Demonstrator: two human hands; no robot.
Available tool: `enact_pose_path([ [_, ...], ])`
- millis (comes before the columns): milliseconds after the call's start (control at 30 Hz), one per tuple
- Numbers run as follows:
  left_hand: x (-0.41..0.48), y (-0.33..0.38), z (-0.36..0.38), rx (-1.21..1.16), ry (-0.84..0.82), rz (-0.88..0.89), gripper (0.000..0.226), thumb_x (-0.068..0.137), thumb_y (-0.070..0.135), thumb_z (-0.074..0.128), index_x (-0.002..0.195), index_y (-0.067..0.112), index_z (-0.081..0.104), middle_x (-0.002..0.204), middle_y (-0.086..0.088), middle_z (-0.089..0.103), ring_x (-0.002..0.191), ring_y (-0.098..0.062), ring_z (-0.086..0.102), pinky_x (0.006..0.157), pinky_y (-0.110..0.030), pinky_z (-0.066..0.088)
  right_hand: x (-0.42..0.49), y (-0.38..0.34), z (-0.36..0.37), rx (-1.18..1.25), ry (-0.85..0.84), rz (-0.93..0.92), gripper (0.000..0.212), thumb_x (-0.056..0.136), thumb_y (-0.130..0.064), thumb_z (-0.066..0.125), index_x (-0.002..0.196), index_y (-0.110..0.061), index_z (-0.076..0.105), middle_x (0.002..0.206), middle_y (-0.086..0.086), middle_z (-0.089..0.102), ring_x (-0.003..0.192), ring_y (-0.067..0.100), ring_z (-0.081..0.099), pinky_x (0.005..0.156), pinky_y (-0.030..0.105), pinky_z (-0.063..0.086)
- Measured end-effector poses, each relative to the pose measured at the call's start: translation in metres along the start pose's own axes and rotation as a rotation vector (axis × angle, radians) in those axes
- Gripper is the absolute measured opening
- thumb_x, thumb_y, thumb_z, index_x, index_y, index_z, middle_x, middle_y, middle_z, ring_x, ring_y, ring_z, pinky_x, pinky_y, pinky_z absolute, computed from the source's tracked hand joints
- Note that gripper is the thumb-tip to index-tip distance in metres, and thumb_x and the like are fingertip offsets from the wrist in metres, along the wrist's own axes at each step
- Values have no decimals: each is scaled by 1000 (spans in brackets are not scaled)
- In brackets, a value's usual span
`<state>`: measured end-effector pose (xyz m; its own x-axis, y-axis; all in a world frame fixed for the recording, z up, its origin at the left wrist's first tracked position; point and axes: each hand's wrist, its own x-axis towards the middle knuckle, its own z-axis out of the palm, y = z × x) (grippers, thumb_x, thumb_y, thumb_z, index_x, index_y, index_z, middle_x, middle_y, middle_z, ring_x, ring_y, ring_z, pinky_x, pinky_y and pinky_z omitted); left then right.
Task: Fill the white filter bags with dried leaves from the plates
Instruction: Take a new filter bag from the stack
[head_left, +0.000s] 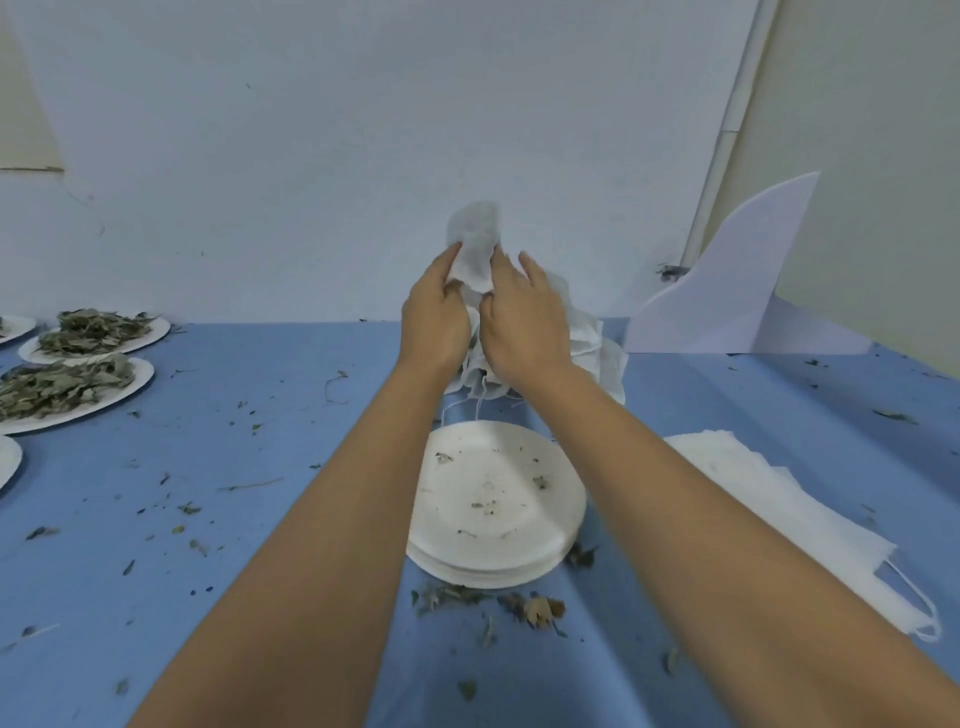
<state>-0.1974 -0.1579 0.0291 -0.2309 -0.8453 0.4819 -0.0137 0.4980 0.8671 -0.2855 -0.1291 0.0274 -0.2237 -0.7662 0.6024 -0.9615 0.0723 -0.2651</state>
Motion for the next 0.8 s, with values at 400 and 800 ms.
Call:
enact_pose_path([
  [400, 4, -50, 6, 688, -282, -307, 63, 96, 24, 34, 152, 29, 6, 161, 3, -3, 147, -22, -7, 114, -56, -3, -16, 26, 28, -293, -195, 108, 54, 93, -43, 38, 143, -23, 37, 160, 10, -5, 145, 30, -19, 110, 54, -17],
  [800, -84, 22, 47, 266, -166, -59, 34, 87, -3, 42, 114, 3, 62, 115, -9, 64, 100, -17, 57, 71, -3, 34, -102, 55, -34, 273, 95, 451, 29, 92, -16, 47, 118, -7, 58, 122, 9, 58, 114, 26, 51, 90, 33, 38],
])
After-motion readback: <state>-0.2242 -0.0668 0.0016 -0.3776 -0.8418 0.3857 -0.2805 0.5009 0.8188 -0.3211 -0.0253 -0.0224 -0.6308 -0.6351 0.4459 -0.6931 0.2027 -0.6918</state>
